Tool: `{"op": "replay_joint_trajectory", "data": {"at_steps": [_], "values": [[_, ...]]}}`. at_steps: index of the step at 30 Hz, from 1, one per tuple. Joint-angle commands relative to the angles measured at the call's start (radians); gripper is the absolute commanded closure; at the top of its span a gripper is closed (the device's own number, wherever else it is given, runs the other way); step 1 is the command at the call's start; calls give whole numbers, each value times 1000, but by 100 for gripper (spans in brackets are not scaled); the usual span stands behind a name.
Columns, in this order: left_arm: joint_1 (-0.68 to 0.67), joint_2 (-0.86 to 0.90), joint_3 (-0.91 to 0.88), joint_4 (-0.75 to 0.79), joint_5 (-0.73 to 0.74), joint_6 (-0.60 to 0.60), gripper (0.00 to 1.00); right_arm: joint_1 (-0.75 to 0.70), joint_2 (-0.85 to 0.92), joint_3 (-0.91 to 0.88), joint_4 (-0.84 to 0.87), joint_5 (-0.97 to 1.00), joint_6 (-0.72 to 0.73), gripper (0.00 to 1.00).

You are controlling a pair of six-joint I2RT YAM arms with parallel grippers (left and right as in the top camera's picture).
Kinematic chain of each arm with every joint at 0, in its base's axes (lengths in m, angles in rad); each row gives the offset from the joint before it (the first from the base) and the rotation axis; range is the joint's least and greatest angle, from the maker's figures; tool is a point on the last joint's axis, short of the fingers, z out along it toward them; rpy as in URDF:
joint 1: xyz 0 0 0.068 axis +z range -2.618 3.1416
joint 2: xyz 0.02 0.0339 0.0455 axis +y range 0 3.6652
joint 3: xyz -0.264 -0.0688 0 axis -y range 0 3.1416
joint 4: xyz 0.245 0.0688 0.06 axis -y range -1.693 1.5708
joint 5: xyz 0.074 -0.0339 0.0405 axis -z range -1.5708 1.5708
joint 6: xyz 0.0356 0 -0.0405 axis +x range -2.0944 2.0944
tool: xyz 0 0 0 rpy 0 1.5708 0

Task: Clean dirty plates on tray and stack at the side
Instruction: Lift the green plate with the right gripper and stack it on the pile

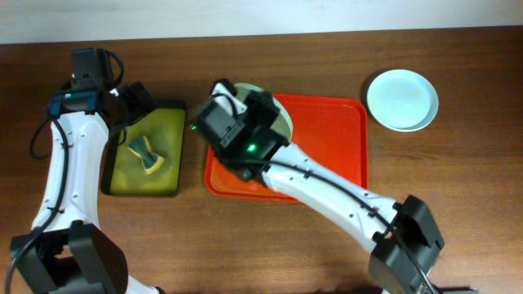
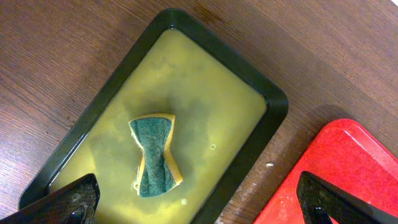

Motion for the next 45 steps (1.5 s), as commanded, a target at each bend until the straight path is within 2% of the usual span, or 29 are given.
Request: {"op": "replay_joint_trajectory", "data": {"at_steps": [1,3,6,7,8,9,11,15,17,21,25,27,31,32,33,34,36,37,42,45], "values": [[4,2,3,0,11,2,0,48,-21,21,71,227,-245,96],[4,2,3,0,11,2,1,62,-21,21,111,262,-313,96],[4,2,3,0,11,2,1,47,-21,21,110,261,-301,96],[4,2,3,0,11,2,1,34,-21,21,110,249,-265,96],[4,2,3,0,11,2,1,2,-20,21,97,187,-153,96],[4,2,3,0,11,2,0,-31,-20,20,48,90,-57,96],[4,2,3,0,11,2,1,-180,-14,17,-100,-385,76,96],[4,2,3,0,11,2,1,-541,-10,17,-108,-1051,267,96],[4,2,3,0,11,2,1,-747,0,17,-116,-1324,312,96],[4,2,3,0,11,2,1,-1091,53,15,-137,-1369,447,96],[4,2,3,0,11,2,1,-1316,132,15,-132,-1366,618,96],[4,2,3,0,11,2,1,-1369,176,15,-130,-1366,674,96],[4,2,3,0,11,2,0,-1366,231,15,-103,-1360,677,95],[4,2,3,0,11,2,1,-1364,235,15,-95,-1362,677,91],[4,2,3,0,11,2,1,-1362,235,15,-88,-1363,677,52],[4,2,3,0,11,2,0,-1360,235,15,-89,-1363,677,32],[4,2,3,0,11,2,1,-1358,235,15,-110,-1408,676,4],[4,2,3,0,11,2,0,-1358,233,15,-129,-1450,669,1],[4,2,3,0,11,2,1,-1358,142,16,-313,-1661,645,2],[4,2,3,0,11,2,1,-1328,26,15,-463,-1761,489,1]]}}
